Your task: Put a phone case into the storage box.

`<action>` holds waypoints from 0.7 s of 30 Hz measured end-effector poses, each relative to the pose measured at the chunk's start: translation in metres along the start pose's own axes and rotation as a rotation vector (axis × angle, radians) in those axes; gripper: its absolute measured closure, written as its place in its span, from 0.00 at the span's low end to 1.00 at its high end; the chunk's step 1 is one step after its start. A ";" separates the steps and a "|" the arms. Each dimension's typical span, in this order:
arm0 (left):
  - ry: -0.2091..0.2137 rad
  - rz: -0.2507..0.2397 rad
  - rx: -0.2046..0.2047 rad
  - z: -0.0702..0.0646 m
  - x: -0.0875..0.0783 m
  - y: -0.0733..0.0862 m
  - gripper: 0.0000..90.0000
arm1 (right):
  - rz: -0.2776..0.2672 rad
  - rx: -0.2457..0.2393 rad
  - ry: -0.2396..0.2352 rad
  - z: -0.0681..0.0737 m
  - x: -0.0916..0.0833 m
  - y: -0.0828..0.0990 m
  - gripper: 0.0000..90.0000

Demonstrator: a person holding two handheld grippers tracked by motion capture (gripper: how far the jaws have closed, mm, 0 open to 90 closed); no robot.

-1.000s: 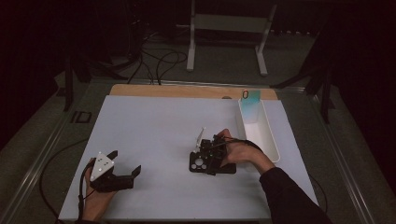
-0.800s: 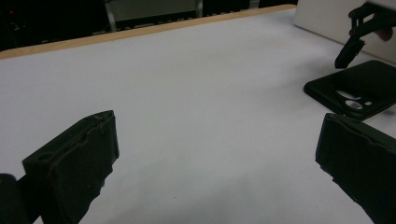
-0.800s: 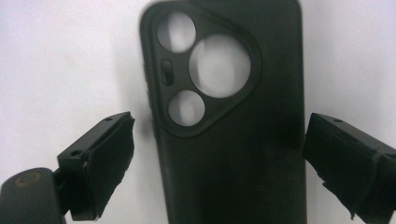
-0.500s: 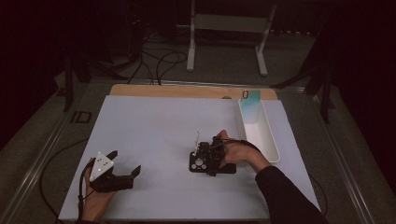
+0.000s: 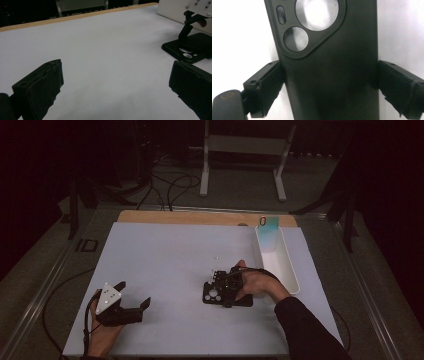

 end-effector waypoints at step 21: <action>0.004 -0.004 -0.012 -0.001 0.000 -0.003 0.00 | -0.276 0.148 0.060 0.009 -0.053 -0.003 0.16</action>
Point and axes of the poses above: each handheld gripper's, and its own axes: x roughly forward along the jaws, y roughly out of its underside, z roughly to its left, the point moved 10 cm from there along x, roughly forward along the jaws, and after that the axes turned 12 degrees about z, right-handed, at the moved point
